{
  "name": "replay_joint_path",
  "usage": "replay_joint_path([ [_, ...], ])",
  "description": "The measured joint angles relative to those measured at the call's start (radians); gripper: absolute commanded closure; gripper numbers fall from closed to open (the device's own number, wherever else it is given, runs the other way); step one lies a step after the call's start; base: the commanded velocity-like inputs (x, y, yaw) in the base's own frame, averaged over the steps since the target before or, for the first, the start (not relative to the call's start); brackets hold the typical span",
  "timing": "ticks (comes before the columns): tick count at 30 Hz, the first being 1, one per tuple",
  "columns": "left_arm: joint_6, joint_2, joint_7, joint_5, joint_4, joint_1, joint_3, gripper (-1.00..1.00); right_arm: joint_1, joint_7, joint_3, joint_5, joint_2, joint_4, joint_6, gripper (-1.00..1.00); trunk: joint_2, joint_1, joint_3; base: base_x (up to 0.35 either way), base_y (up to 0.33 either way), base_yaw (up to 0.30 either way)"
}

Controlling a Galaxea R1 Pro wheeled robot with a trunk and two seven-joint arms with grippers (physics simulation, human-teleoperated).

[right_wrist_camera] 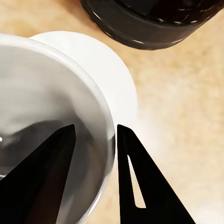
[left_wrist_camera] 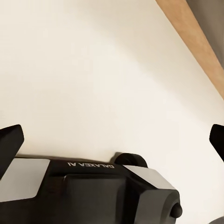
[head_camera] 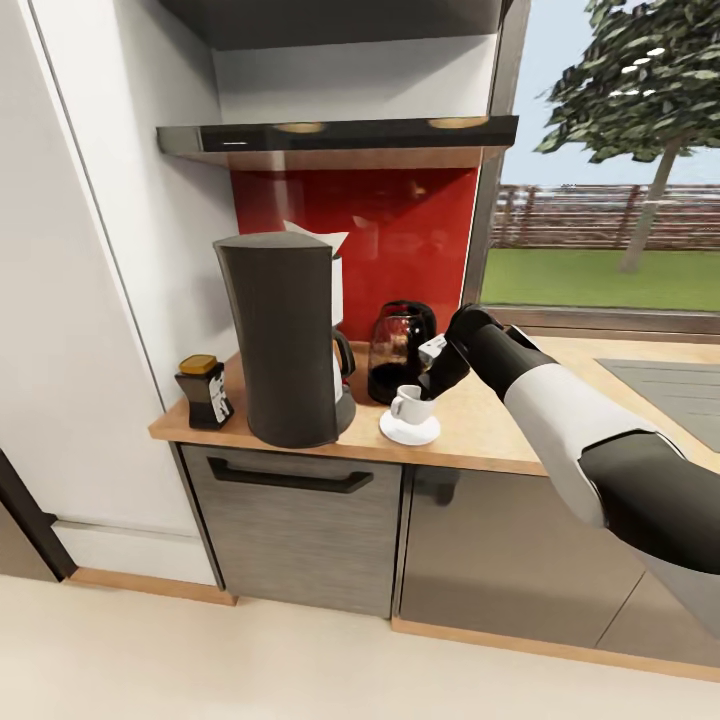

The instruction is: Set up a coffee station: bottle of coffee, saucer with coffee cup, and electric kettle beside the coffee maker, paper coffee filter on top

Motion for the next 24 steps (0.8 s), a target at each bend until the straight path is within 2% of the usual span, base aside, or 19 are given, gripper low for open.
replay_joint_path([
  [24, 0.0, 0.0, -0.003, 0.0, 0.0, 0.0, 0.0, -1.0, 0.0, 0.0, -0.001, 0.002, -0.001, 0.001, 0.0, 1.0, 0.0, 0.0, -0.001, 0.031, 0.0, 0.0],
])
